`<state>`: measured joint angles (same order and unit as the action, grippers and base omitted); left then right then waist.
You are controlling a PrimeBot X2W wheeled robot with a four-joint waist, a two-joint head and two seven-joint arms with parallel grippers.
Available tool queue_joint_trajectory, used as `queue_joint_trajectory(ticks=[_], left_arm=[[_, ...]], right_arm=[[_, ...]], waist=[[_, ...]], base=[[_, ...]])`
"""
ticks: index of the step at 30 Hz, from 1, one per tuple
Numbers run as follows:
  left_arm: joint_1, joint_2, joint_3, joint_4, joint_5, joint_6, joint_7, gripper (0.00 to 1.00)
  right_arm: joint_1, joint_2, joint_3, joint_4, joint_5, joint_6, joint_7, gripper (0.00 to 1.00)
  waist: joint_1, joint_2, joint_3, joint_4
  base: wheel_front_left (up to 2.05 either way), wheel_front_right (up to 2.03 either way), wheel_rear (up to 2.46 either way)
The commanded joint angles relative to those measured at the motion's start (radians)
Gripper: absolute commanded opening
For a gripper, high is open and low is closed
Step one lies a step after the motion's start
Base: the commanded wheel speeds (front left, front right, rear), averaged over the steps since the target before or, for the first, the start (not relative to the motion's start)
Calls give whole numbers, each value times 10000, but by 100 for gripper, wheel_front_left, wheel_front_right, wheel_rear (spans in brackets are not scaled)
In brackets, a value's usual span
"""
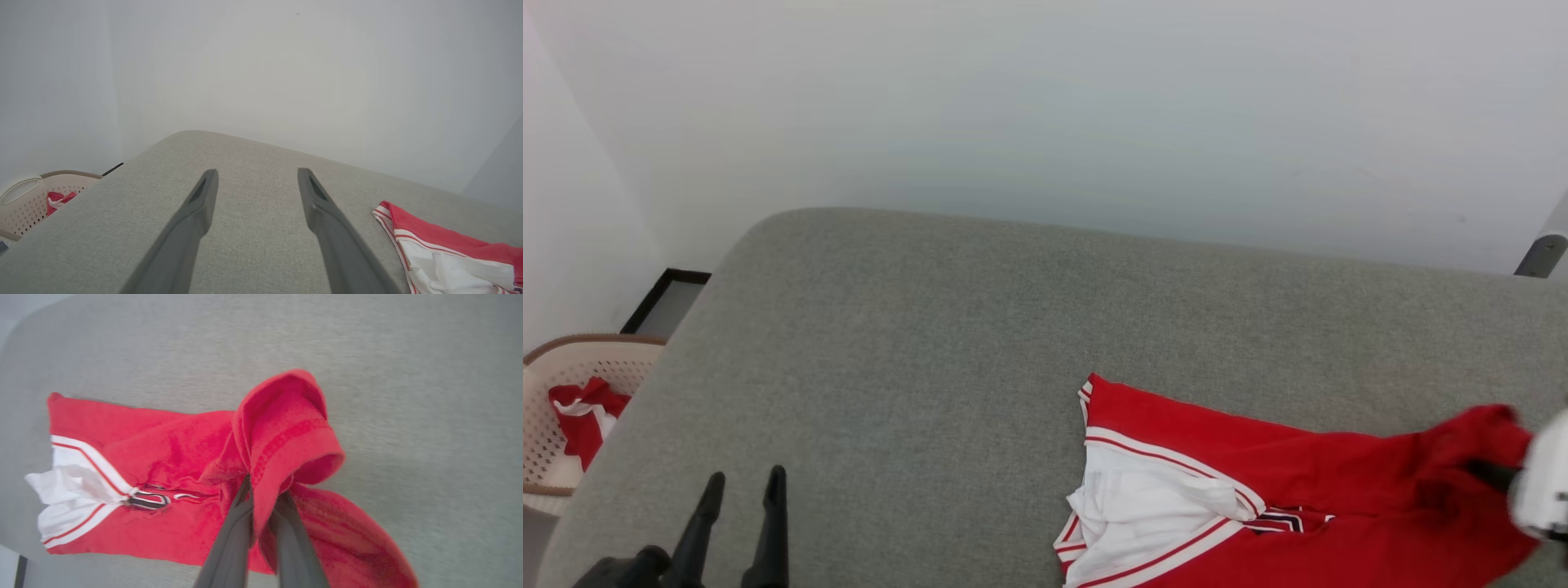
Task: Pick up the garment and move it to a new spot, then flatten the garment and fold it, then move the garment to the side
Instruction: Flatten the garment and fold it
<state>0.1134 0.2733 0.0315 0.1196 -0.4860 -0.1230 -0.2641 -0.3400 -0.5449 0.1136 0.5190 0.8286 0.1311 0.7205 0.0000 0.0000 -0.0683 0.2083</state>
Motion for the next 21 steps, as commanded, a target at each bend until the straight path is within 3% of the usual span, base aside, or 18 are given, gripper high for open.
queue_joint_trajectory(ticks=[1,10,21], left_arm=[[81,-39,-26,10,86,-20,10,100],[-528,-69,-697,338,294,-67,10,100],[-1589,51,-1849,869,25,-82,10,100]], right_arm=[[134,253,187,-295,114,-8,89,0],[167,2078,1094,-1244,117,-8,257,0],[-522,3677,2099,297,-514,-8,-632,0]], waist=[[0,0,-75,1],[0,0,-257,484],[0,0,-248,1439]], base=[[0,0,0],[0,0,0],[0,0,0]])
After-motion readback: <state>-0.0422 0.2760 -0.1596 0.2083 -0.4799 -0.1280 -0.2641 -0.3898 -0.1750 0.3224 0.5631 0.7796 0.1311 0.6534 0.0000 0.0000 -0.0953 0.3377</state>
